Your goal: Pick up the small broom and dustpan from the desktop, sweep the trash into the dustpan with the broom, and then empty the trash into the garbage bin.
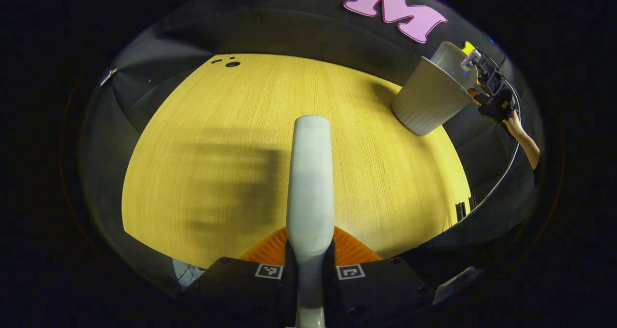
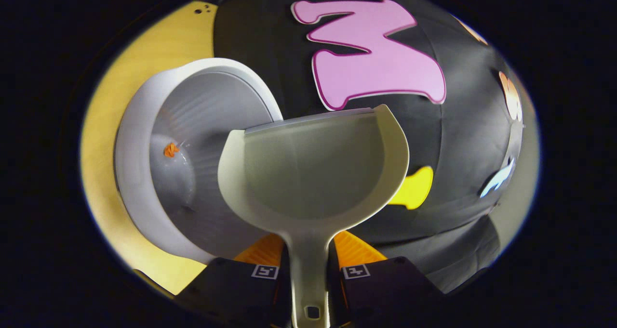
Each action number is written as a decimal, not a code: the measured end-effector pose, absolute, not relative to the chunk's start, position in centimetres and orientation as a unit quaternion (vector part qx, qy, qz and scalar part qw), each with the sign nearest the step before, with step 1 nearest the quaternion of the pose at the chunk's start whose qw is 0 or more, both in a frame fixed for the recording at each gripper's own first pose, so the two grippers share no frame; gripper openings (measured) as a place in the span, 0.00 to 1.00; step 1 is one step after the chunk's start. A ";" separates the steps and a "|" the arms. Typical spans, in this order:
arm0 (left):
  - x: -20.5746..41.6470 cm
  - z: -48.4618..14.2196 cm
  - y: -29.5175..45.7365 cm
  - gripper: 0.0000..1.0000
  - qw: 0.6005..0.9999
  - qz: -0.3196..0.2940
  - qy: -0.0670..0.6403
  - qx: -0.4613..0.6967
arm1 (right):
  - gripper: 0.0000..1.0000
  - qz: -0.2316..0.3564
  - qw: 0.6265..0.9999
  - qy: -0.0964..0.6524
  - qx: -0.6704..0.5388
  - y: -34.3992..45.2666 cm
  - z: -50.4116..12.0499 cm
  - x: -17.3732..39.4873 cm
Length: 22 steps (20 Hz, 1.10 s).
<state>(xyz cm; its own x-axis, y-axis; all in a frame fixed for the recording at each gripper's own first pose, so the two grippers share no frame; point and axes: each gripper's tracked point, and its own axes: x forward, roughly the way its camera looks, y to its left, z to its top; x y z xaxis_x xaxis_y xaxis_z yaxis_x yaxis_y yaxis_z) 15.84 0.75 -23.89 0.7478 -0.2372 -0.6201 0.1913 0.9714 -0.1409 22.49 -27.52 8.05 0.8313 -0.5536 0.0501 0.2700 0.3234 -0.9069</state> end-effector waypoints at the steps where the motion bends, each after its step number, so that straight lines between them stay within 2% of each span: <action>1: 15.9 -23.9 0.8 0.26 0.934 -0.114 0.336 -0.035 | 0.33 -0.258 0.815 0.142 -0.500 -27.7 7.9 22.3; 4: 16.1 -23.7 1.0 0.26 0.935 -0.112 0.334 -0.034 | 0.33 -0.267 0.844 0.143 -0.443 -27.9 8.4 21.0; 5: 16.2 -23.5 1.0 0.26 0.936 -0.112 0.333 -0.035 | 0.36 -0.270 0.853 0.134 -0.427 -27.9 9.1 20.6; 6: 16.3 -23.5 0.9 0.26 0.936 -0.112 0.331 -0.037 | 0.33 -0.274 0.860 0.125 -0.412 -27.8 9.9 20.0; 10: 16.7 -23.0 1.4 0.26 0.942 -0.102 0.319 -0.032 | 0.33 -0.276 0.894 0.105 -0.338 -26.6 12.5 17.6; 13: 17.6 -21.8 3.5 0.26 0.958 -0.062 0.281 0.008 | 0.33 -0.250 0.920 0.103 -0.285 -23.9 13.3 17.2; 22: 17.3 -23.4 4.2 0.27 0.958 -0.078 0.275 0.004 | 0.33 -0.150 0.967 0.070 -0.195 -9.6 14.3 13.6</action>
<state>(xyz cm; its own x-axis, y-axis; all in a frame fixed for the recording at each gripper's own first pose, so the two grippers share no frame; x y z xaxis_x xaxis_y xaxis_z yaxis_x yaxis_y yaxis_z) 17.27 4.23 -23.39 0.8370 -0.1473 -0.5269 0.1514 0.9878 -0.0357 13.56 -9.61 14.27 0.9449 -0.3183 -0.0770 0.2635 0.8785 -0.3985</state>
